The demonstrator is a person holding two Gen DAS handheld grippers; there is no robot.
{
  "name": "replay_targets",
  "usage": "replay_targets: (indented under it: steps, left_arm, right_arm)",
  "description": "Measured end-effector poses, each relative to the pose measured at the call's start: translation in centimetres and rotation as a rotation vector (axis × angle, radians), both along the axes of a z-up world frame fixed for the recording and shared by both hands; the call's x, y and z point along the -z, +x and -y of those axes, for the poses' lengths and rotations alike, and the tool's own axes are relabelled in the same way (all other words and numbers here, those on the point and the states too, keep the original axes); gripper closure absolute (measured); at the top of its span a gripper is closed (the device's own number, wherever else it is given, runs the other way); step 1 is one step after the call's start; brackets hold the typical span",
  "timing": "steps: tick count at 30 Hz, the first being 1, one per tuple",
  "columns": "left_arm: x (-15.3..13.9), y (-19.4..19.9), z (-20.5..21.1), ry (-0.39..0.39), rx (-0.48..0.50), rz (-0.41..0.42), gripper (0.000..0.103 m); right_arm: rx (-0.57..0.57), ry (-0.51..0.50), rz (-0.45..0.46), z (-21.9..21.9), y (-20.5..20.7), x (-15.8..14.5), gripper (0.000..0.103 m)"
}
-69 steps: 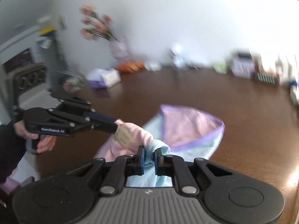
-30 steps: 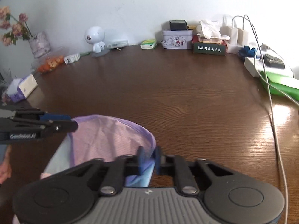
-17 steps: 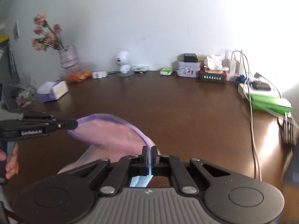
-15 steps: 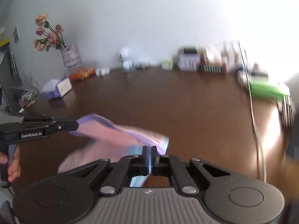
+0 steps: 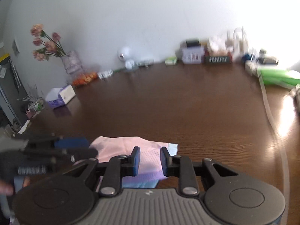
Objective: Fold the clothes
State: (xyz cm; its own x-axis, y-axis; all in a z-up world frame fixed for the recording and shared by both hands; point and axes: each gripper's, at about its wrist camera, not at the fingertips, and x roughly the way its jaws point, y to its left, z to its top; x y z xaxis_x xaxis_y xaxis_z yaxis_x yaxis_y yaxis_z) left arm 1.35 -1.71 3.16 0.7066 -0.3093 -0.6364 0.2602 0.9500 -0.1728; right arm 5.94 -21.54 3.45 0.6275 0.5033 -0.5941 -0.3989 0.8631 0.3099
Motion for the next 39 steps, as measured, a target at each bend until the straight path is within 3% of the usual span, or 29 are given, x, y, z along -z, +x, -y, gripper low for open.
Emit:
replay_targets:
  steps: [6, 12, 16, 20, 23, 25, 28, 30, 31, 32, 33, 35, 36, 39]
  left_arm:
    - [1.3, -0.6, -1.2, 0.0, -0.016, -0.023, 0.044]
    - [1.1, -0.7, -1.3, 0.001, -0.012, -0.04, 0.039]
    - [1.6, -1.3, -2.2, 0.006, -0.014, -0.071, 0.022]
    - [1.1, -1.6, -3.4, -0.002, -0.045, -0.083, 0.021]
    - [-0.4, -1.6, -3.8, -0.059, -0.063, -0.043, 0.021]
    - [-0.7, -1.1, -2.9, -0.077, -0.022, -0.024, 0.021]
    - [0.5, -0.6, -0.8, 0.024, 0.039, -0.052, 0.022]
    - [1.3, -1.0, -0.5, 0.056, 0.045, -0.049, 0.022]
    - [1.5, -1.3, -0.7, 0.054, 0.043, -0.048, 0.022]
    - [1.6, -1.5, -0.8, 0.049, 0.038, -0.051, 0.022]
    - [1.5, -1.7, -0.9, 0.049, 0.034, -0.054, 0.022]
    - [1.6, -2.4, -1.1, 0.056, 0.032, -0.059, 0.021]
    - [1.6, -2.7, -1.4, 0.053, 0.029, -0.063, 0.021]
    - [1.5, -3.7, -2.5, 0.033, 0.016, -0.08, 0.018]
  right_arm:
    - [-0.072, 0.021, -0.089, 0.1, -2.1, 1.7, 0.083]
    - [-0.103, 0.015, -0.021, 0.6, -4.8, -0.1, 0.081]
    - [-0.149, 0.009, 0.042, -0.9, -5.2, -0.2, 0.079]
    - [-0.245, -0.125, 0.124, -3.7, -6.9, 0.7, 0.079]
    - [-0.311, -0.217, 0.158, -5.1, -8.4, 1.3, 0.081]
    - [-0.342, -0.269, 0.206, -5.4, -9.5, 1.3, 0.091]
    - [-0.351, -0.307, 0.245, -5.6, -10.5, 0.8, 0.093]
    - [-0.356, -0.284, 0.252, -4.9, -11.0, 0.1, 0.086]
    - [-0.363, -0.263, 0.249, -4.4, -11.1, -0.1, 0.068]
    - [-0.368, -0.244, 0.242, -4.2, -11.2, -0.1, 0.058]
    - [-0.365, -0.242, 0.235, -4.3, -11.1, 0.1, 0.055]
    - [-0.363, -0.265, 0.211, -4.6, -10.6, 0.8, 0.071]
    - [-0.372, -0.275, 0.208, -4.9, -10.4, 1.1, 0.085]
    - [-0.395, -0.302, 0.215, -4.7, -10.2, 1.2, 0.091]
